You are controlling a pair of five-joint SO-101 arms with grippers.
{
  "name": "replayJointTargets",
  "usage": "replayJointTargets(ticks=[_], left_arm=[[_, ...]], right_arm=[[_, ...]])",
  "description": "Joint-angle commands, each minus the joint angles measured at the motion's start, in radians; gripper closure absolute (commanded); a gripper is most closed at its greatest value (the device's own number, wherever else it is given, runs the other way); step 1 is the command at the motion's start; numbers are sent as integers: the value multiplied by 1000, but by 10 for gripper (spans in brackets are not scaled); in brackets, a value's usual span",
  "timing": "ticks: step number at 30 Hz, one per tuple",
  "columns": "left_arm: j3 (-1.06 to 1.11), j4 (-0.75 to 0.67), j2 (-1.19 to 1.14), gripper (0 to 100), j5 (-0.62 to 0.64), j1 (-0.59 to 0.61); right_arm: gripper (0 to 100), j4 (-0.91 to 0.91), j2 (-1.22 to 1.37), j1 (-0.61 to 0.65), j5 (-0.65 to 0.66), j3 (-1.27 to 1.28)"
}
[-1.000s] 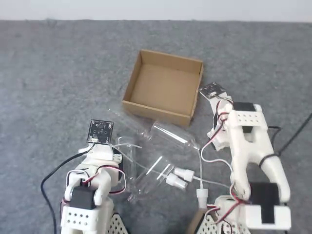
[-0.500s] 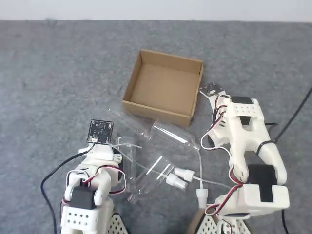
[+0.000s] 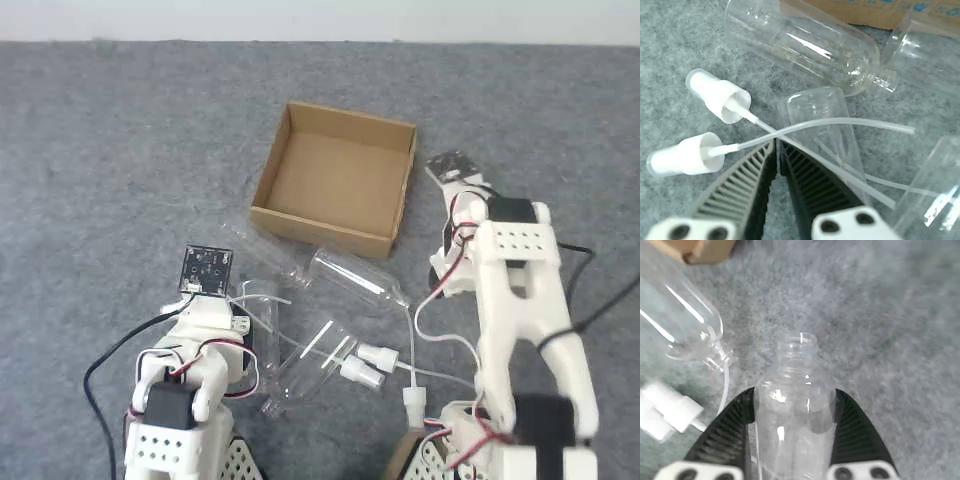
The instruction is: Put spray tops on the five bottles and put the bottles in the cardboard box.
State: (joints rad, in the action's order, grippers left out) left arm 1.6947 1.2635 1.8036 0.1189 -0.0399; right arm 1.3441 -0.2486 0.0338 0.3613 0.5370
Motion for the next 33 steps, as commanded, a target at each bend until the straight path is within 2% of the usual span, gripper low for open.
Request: replayJointTargets(ticks=[1, 8, 15, 23, 33], left_arm=[[-10, 2, 17, 988, -3, -2], [-10, 2, 17, 988, -3, -2], [-10, 2, 17, 988, -3, -2], [-10, 2, 17, 988, -3, -2], [-10, 2, 17, 988, -3, -2]], right_arm=[[992, 25, -163, 12, -94, -54], [992, 101, -306, 156, -222, -48], [992, 73, -433, 262, -313, -48], [992, -64, -529, 271, -394, -43], [992, -101, -627, 269, -457, 8]])
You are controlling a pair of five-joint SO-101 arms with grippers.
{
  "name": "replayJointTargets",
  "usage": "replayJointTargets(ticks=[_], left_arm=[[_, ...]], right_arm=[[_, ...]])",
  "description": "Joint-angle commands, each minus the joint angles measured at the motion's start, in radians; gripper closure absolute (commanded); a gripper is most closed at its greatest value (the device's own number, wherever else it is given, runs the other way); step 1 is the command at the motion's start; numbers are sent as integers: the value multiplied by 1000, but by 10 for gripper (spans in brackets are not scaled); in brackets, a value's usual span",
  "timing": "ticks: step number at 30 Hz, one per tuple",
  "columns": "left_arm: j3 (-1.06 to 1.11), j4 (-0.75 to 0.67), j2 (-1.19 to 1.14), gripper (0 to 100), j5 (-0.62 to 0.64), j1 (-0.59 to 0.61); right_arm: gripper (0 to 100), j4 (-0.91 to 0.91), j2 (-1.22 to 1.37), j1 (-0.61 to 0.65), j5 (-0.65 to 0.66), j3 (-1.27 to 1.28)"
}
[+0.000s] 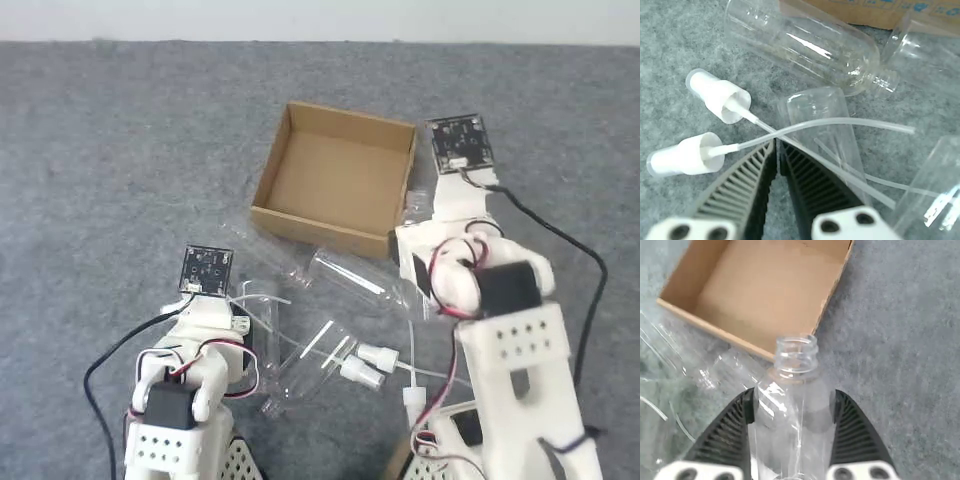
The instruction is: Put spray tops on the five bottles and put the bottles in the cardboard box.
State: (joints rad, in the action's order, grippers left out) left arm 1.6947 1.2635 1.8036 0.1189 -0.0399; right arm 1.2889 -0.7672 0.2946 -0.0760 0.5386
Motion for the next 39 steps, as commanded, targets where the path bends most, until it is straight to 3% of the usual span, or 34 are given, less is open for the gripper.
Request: replayJointTargets(ticks=[1, 21, 39], left_arm=[[-10, 2, 17, 988, -3, -2], [-10, 2, 17, 988, -3, 0], [-10, 2, 17, 988, -3, 0]], right_arm=[[992, -62, -131, 8, -20, 26], [993, -340, -509, 7, -25, 448], [993, -346, -750, 7, -20, 618]])
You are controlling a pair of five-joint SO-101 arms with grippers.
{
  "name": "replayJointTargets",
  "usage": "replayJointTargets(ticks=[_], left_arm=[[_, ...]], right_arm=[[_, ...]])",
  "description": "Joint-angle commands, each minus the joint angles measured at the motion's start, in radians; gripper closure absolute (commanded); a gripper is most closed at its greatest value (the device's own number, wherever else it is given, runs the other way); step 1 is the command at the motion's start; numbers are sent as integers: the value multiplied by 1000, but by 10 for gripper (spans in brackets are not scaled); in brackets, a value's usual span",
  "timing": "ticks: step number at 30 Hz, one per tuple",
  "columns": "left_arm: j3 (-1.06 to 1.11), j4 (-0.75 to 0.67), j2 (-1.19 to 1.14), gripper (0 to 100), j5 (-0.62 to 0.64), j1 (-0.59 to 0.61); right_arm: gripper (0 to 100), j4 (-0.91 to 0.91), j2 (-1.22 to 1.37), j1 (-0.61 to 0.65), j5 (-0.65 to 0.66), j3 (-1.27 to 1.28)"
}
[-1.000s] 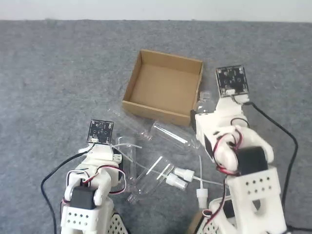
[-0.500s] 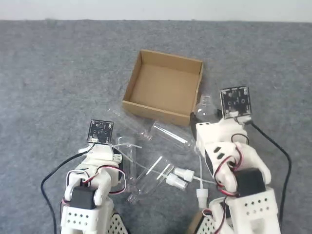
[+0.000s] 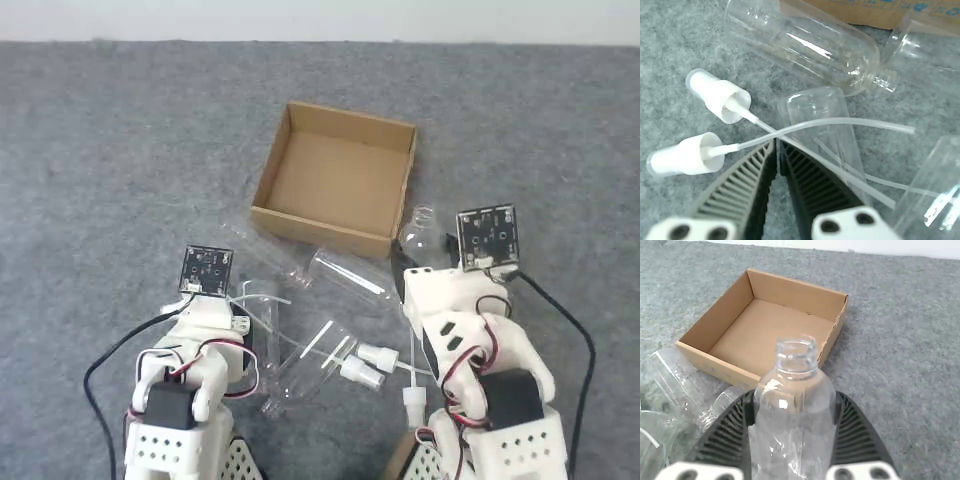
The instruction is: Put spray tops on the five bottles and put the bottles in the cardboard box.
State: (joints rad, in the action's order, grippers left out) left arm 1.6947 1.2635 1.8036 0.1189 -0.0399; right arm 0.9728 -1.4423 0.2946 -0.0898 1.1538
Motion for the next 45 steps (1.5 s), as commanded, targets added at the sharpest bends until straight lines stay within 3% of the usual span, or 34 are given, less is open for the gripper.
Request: replayJointTargets(ticks=[1, 16, 25, 45], left_arm=[[-10, 2, 17, 988, -3, 0], [-10, 2, 17, 988, -3, 0], [-10, 2, 17, 988, -3, 0], [-27, 5, 17, 988, -9, 3]], right_arm=[[993, -30, -93, 7, -5, 12], [993, -137, -369, 5, -3, 207], [993, -143, -374, -105, -12, 210], [993, -239, -374, -110, -3, 282]])
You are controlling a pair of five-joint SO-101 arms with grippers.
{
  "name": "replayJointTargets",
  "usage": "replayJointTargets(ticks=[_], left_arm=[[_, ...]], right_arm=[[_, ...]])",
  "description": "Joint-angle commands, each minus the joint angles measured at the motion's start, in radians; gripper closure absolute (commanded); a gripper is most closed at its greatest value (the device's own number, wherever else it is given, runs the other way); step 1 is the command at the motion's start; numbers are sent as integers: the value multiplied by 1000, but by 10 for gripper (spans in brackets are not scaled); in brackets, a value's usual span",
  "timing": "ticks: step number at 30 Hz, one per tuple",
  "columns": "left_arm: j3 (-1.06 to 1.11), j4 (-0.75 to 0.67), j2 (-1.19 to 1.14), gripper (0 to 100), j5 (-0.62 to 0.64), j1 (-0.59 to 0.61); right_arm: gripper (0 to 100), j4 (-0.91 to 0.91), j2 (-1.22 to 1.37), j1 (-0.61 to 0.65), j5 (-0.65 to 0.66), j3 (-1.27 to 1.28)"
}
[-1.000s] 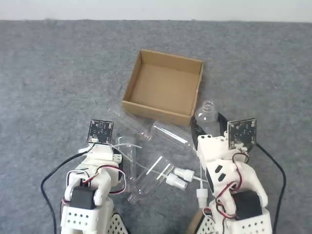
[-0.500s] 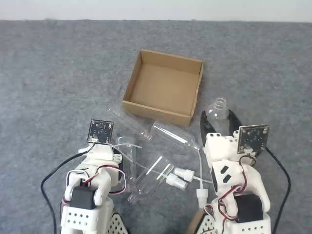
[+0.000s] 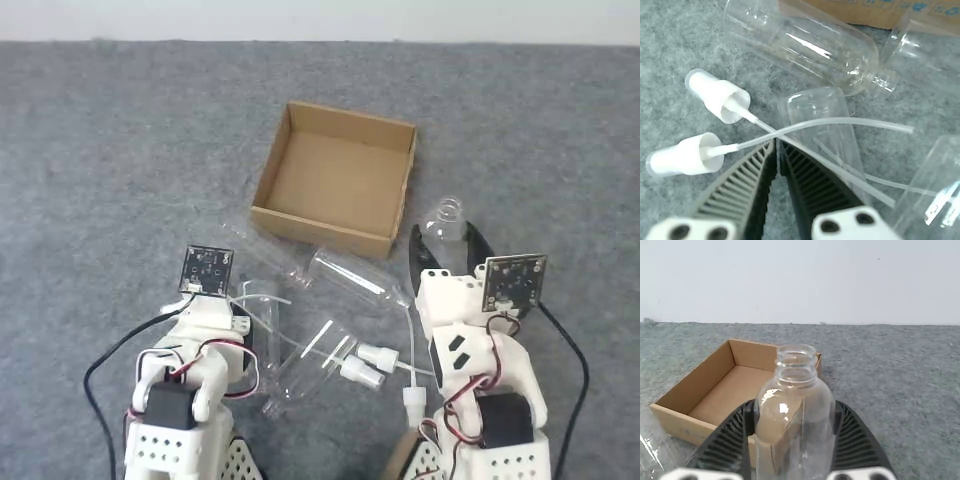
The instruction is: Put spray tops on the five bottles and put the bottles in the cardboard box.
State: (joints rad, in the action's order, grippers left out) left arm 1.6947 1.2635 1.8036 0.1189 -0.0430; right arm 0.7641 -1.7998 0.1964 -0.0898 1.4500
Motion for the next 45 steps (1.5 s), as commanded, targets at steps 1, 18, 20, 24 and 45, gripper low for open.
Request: replayJointTargets(ticks=[1, 18, 20, 24, 45], left_arm=[[-45, 5, 17, 988, -9, 6], [-318, -78, 18, 988, -3, 288], [-318, -63, 17, 988, -3, 316], [-318, -49, 11, 988, -2, 361], [-618, 77, -453, 989, 38, 387]], right_arm=[[993, -30, -16, -12, -3, -14], [993, -30, -16, -10, -3, -12], [993, -30, -16, -10, -3, -12], [993, -30, -16, -10, -3, -11], [993, -30, -16, -10, -3, -11]])
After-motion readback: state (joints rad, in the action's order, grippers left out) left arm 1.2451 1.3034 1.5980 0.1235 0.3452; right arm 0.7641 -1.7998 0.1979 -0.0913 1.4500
